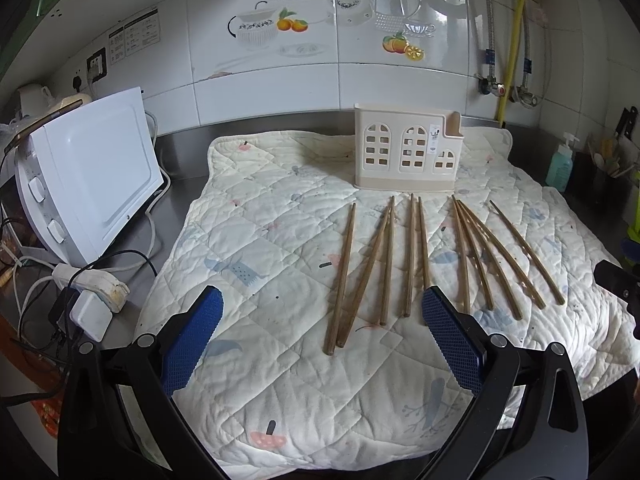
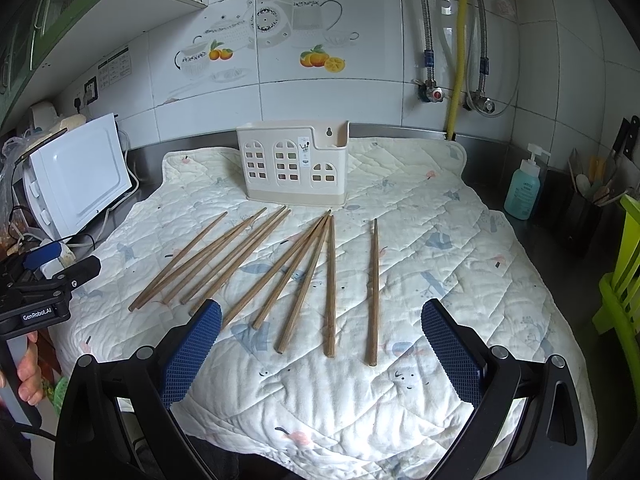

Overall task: Organize utensils
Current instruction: 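Lower the right tool and close it on one chopstick while the left tool grasps another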

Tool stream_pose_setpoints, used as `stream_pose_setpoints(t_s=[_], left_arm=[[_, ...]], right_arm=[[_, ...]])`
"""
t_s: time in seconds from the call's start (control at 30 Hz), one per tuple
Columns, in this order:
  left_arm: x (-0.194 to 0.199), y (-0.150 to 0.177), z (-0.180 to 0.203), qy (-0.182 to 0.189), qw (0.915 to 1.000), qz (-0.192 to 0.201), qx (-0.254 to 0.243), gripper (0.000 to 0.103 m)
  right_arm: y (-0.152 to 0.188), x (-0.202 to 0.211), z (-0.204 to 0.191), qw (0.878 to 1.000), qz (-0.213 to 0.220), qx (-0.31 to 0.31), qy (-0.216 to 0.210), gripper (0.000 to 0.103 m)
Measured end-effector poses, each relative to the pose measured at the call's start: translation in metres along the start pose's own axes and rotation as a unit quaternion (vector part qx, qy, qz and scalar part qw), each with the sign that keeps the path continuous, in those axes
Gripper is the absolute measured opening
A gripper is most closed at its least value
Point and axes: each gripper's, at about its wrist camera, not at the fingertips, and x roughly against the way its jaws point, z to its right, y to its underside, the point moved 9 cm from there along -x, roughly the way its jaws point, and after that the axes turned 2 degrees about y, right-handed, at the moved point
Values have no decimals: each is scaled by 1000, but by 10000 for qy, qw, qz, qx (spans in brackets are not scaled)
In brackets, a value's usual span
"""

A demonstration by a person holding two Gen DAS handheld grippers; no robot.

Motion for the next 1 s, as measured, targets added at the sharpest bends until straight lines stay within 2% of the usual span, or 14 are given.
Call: stream_pose_setpoints(t_s=[0.23, 0.53, 0.73, 0.83, 1.0], left_arm=[[-9, 10, -4, 185, 9998, -105, -27, 98], [-34, 37, -13, 207, 9981, -562, -113, 65], [-60, 46, -21, 170, 9959, -874, -131, 47], [-72, 44, -19, 226, 9953, -932, -142, 42], [-89, 39, -12, 345, 9942, -993, -216, 36]], right_arm=[[2, -2, 4, 10000, -19, -43, 2, 96], [13, -12, 18, 9998, -100, -196, 35, 96], [20, -26, 25, 9992, -265, -301, 46, 92], [22, -34, 27, 9987, -369, -337, 31, 82], [25, -45, 31, 9981, -497, -362, 57, 77]])
